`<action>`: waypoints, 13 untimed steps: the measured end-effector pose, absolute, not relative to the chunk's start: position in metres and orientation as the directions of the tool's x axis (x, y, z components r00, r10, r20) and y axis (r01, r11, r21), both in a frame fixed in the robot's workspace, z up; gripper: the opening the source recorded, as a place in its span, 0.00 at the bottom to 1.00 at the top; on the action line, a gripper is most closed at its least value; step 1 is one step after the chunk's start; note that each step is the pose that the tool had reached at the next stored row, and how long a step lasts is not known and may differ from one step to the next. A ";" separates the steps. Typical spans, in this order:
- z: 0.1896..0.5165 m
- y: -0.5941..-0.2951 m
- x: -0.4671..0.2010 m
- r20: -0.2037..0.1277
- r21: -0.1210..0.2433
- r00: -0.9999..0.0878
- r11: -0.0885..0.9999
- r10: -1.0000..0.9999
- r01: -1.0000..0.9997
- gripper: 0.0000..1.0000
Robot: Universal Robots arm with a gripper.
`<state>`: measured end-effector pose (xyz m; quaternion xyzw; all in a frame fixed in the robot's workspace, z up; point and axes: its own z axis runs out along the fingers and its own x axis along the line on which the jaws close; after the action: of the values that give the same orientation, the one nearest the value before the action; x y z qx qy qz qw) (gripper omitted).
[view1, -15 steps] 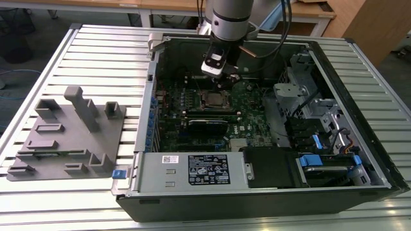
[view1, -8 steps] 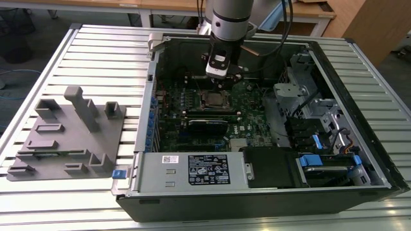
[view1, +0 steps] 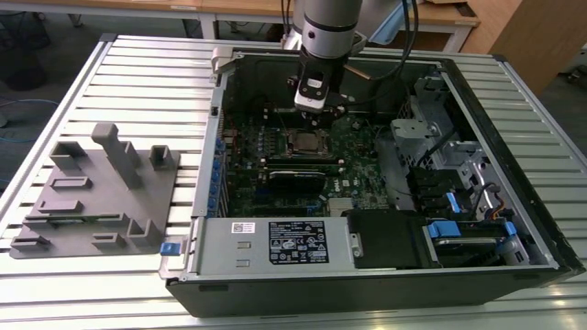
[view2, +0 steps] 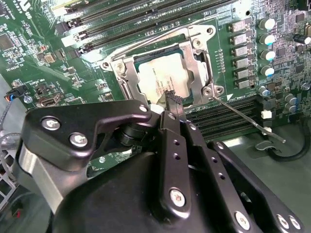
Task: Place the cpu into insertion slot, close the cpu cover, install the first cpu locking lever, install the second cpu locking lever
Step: 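Close the cpu cover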
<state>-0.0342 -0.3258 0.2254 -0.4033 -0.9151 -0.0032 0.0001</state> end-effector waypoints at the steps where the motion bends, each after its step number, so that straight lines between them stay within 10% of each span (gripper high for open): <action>1: 0.225 -0.326 -0.034 0.003 0.006 -0.675 0.675 0.738 0.738 0.11; 13: 0.225 -0.326 -0.034 0.003 0.006 -0.781 0.781 0.624 0.624 0.11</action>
<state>-0.0342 -0.3258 0.2247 -0.3307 -0.9437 -0.0032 0.0003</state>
